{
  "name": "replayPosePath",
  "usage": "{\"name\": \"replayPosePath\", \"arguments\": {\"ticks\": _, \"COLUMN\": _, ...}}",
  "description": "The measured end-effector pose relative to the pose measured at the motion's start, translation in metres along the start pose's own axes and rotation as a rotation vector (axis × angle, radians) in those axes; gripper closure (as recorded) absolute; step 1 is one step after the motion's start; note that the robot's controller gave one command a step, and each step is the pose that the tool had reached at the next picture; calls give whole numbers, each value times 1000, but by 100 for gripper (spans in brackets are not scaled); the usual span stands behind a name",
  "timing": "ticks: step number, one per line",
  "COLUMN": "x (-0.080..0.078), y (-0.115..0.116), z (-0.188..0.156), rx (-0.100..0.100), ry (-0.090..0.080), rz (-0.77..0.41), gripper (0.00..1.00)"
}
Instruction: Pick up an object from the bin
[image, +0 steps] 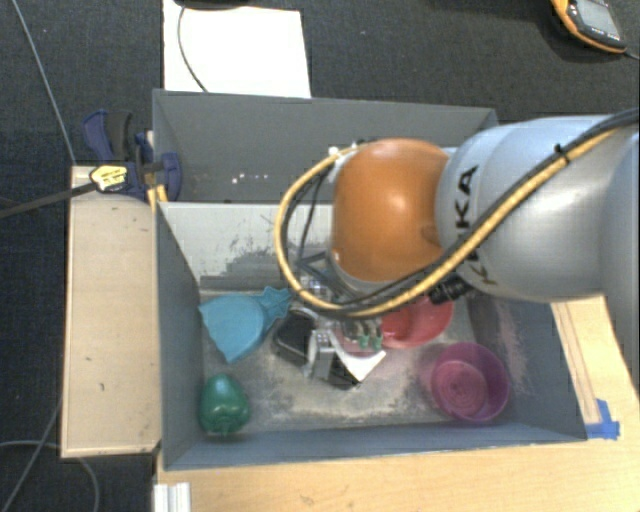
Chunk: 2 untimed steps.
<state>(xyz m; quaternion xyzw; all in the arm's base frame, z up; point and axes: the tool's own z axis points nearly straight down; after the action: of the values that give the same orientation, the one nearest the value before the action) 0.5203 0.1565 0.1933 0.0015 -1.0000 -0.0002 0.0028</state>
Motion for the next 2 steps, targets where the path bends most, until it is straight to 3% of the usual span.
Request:
{"name": "replayPosePath", "arguments": {"ticks": 1, "x": -2, "y": -1, "z": -4, "rx": -1, "ry": -8, "rz": 5, "gripper": 0}}
{"name": "replayPosePath", "arguments": {"ticks": 2, "x": -43, "y": -47, "z": 125, "rx": 0, "ry": 1, "rz": 117, "gripper": 0}}
